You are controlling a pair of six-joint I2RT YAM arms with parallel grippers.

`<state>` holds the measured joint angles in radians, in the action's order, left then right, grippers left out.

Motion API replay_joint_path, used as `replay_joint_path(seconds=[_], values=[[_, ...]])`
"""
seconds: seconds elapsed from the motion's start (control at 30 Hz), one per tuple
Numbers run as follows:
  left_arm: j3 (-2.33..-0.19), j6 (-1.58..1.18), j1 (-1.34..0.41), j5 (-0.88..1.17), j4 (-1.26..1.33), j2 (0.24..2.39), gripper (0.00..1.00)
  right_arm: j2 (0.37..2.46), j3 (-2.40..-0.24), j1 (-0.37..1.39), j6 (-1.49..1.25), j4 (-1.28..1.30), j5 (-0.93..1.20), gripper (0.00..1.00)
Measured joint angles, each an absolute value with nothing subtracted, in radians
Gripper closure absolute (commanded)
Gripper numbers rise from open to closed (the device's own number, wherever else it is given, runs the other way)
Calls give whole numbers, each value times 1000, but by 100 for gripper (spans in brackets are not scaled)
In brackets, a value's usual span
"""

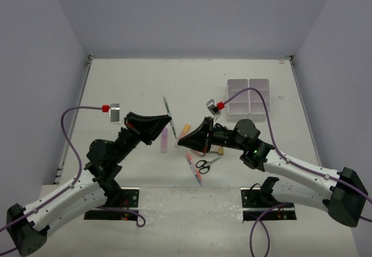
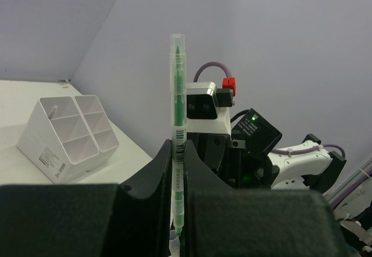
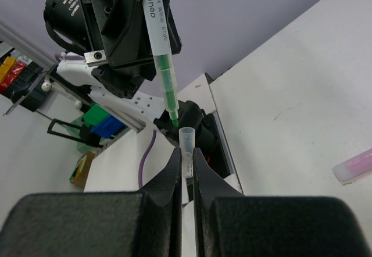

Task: Sort the stationery into containers
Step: Close the pen cap on the pen.

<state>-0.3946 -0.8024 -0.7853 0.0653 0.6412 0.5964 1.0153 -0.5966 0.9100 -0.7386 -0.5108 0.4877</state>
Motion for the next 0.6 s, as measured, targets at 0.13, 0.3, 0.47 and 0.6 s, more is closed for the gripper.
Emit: replay_joint_path(seconds=[0.13,0.3,0.47,0.6], values=[[-394,-803,-785,65,646,597,100,1015,-597,910,-741,-512,488,100],[-383,-806,-785,63,660,598,100,1021,-604,910,-741,-516,488,100],[-379,-812,-785,62,672,604,100,1021,-605,911,-741,-516,488,100],[-379,-816,-786,62,672,608,100,1021,-606,911,-741,-517,488,100]])
